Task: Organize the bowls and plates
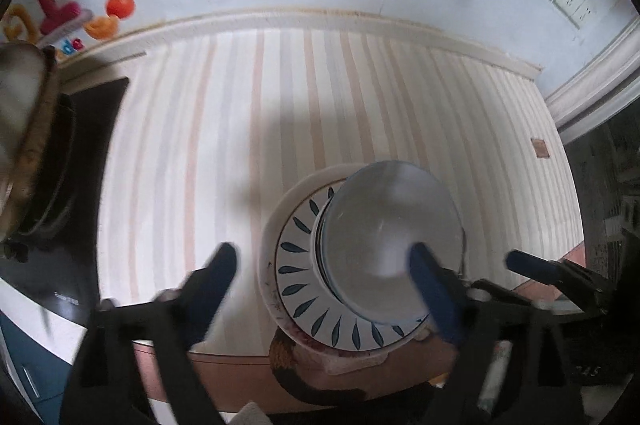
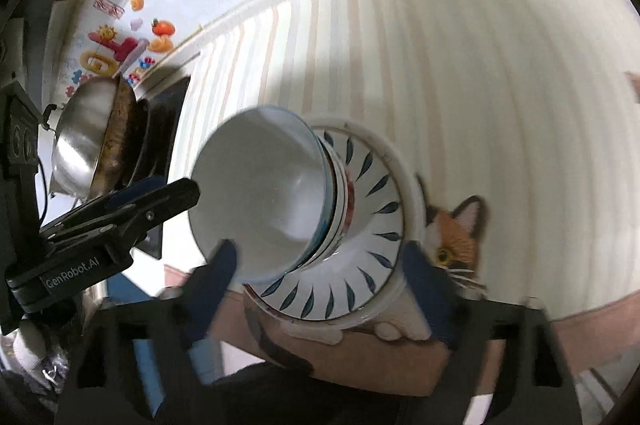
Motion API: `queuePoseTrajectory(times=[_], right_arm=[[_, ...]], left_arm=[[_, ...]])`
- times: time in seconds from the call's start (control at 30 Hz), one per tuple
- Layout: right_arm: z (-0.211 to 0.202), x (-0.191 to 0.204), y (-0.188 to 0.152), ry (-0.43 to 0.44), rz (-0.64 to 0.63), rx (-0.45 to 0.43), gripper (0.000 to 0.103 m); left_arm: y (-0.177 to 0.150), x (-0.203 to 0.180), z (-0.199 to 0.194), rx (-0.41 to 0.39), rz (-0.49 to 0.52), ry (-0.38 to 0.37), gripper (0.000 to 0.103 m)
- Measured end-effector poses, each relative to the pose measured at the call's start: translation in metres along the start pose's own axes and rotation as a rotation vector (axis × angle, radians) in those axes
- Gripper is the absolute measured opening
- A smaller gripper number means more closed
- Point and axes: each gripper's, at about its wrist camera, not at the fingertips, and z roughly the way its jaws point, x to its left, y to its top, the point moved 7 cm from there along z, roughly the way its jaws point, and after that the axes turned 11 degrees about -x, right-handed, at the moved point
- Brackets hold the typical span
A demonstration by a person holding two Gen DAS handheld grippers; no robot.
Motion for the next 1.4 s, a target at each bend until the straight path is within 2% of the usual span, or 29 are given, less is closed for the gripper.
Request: queuePoseTrajectory(times=[0.13, 0.3, 0.47, 0.7, 0.77, 1.0, 1.4], right_arm=[[-0.037, 0.006, 0.004, -0.096, -0.019, -0.103, 0.093], [-0.078, 0.018, 0.006, -0.163, -0.064, -0.207, 0.095], [-0.115, 0.031, 0.007, -0.188, -0.104, -0.280, 0.096], [-0.175, 0.057, -0.007, -0.166, -0.158, -0.372, 0.096], [-0.194, 0.064, -0.014, -0.162, -0.178, -0.401, 0.096], [-0.258, 0.086, -0.055, -0.159, -0.253, -0.477, 0.098], [-0.345, 0.102, -0.136, -0.185, -0.283, -0.560, 0.100]], left_arm=[[0.004, 0.000, -0.021, -0.062, 0.017, 0.022, 0.094], [0.005, -0.006, -0.046, -0.117, 0.025, 0.046, 0.094], [0.004, -0.013, -0.083, -0.183, 0.031, 0.057, 0.094], [-0.014, -0.021, -0.147, -0.287, 0.014, 0.100, 0.097], [-0.023, -0.026, -0.164, -0.308, 0.004, 0.102, 0.103], [-0.060, -0.043, -0.221, -0.387, -0.015, 0.121, 0.103], [-0.116, -0.054, -0.292, -0.425, -0.020, 0.154, 0.103]])
